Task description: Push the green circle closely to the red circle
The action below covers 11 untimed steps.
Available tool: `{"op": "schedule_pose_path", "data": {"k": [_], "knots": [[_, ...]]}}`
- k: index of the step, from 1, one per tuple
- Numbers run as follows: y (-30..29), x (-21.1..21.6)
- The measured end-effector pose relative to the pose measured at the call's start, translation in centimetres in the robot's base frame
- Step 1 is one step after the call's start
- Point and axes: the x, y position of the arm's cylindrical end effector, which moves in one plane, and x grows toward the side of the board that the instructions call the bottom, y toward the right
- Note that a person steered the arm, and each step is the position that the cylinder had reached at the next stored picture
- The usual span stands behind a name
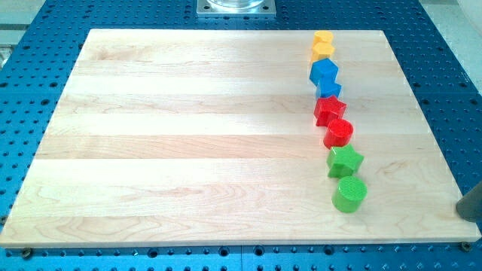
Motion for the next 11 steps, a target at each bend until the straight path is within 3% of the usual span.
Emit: {"op": "schedule_pose_path", "data": {"k": [3, 5, 8, 10, 11], "knots": [[-3.6, 0.0], [-12.5, -0.4], [-15.2, 2.2], [-15.4, -3.2], [-16.8, 1.2]]}}
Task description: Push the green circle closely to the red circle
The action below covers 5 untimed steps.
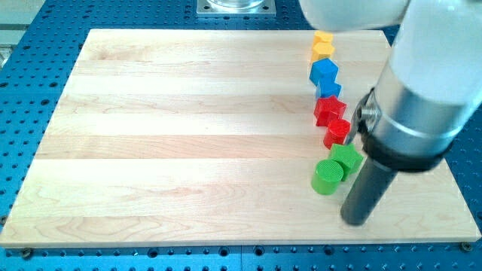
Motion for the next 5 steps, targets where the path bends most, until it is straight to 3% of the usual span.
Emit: {"op": "schedule_pose_path", "data": {"k": [1, 3, 4, 5], "knots": [[-2.9, -4.3], [-0.1, -10.3], [-1.4, -6.3], [1.9, -4.1]]}}
